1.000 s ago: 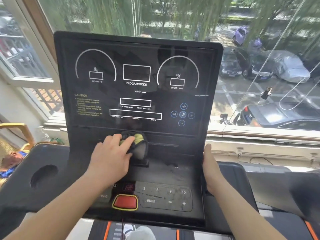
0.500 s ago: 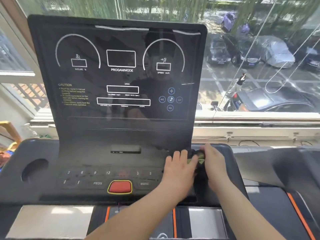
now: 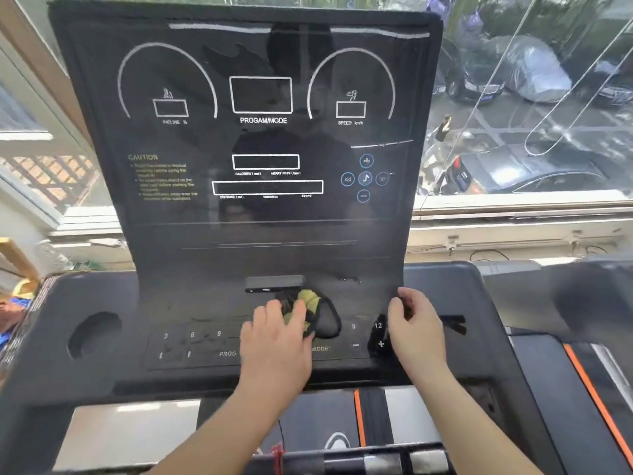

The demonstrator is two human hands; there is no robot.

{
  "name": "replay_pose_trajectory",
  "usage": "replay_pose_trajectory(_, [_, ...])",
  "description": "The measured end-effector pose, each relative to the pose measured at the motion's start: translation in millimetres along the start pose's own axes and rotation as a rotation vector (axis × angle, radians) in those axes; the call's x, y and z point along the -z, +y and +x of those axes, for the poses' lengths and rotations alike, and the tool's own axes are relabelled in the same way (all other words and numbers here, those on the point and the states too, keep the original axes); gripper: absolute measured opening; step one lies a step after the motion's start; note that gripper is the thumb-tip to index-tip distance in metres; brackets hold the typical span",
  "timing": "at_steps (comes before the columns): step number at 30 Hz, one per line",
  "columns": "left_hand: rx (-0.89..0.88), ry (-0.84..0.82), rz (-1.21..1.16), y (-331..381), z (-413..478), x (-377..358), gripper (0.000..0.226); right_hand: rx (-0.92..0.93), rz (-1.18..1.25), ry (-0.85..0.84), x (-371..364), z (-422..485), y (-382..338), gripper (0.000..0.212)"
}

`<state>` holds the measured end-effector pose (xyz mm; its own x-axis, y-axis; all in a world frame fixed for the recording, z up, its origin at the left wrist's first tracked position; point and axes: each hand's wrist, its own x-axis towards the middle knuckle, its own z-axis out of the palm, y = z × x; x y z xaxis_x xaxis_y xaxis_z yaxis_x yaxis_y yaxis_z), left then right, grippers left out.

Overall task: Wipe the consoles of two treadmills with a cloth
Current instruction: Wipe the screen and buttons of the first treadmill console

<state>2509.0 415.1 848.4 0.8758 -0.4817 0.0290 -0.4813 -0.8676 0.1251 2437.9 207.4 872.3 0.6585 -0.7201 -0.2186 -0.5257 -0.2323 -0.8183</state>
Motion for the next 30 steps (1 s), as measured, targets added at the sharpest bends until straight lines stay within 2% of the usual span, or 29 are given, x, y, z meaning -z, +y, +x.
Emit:
replay_pose_trajectory(2, [-0.049, -0.060, -0.009, 25.9, 3.2, 3.9, 0.061, -0.004, -0.001, 0.006, -6.1, -9.9, -1.9, 0.040])
replay_pose_trajectory(5, [-0.222, -0.140, -0.055, 70.9, 9.1, 15.8, 0.057, 0.048, -0.044, 0.075, -13.3, -16.5, -8.4, 0.037])
replay_pose_trajectory(9, [-0.335, -0.178, -0.033, 63.4, 8.6, 24.9, 0.053, 0.100, -0.077, 0.096, -30.2, -26.4, -27.0, 0.027])
replay_pose_trajectory(13, [-0.224, -0.045, -0.161, -24.7, -23.5, 13.8, 0.050, 0.193, -0.113, 0.067, -61.7, -42.7, -51.8, 0.020])
replay_pose_trajectory(16, [-0.065, 0.069, -0.160, -111.3, -41.8, 15.9, 0.056, 0.233, -0.084, -0.069, -98.6, -57.9, -66.8, 0.016])
replay_pose_trajectory(19, [0.171, 0.170, -0.056, -190.6, -44.1, 21.4, 0.055, 0.269, -0.111, -0.201, -131.1, -72.9, -78.4, 0.022])
replay_pose_trajectory(22, [0.422, 0.168, -0.037, -217.6, -35.8, 20.8, 0.053, 0.309, -0.098, -0.271, -150.1, -80.4, -90.7, 0.023])
replay_pose_trajectory(24, [0.404, 0.168, -0.049, -205.0, -37.8, 18.1, 0.057, 0.347, -0.098, -0.282, -157.5, -81.7, -98.5, 0.019])
replay_pose_trajectory(27, [0.047, 0.161, -0.039, -191.9, -44.0, 16.0, 0.059, 0.378, -0.085, -0.287, -162.3, -81.3, -111.3, 0.014])
replay_pose_trajectory(28, [-0.018, 0.172, -0.023, -198.1, -37.7, 16.1, 0.059, 0.382, -0.075, -0.293, -162.0, -80.6, -114.6, 0.015])
replay_pose_trajectory(29, [0.005, 0.183, -0.006, -205.9, -27.3, 18.4, 0.060, 0.383, -0.062, -0.293, -160.9, -80.0, -117.7, 0.016])
replay_pose_trajectory(30, [0.112, 0.192, -0.006, -212.6, -15.5, 23.2, 0.061, 0.387, -0.048, -0.285, -159.1, -78.7, -119.2, 0.019])
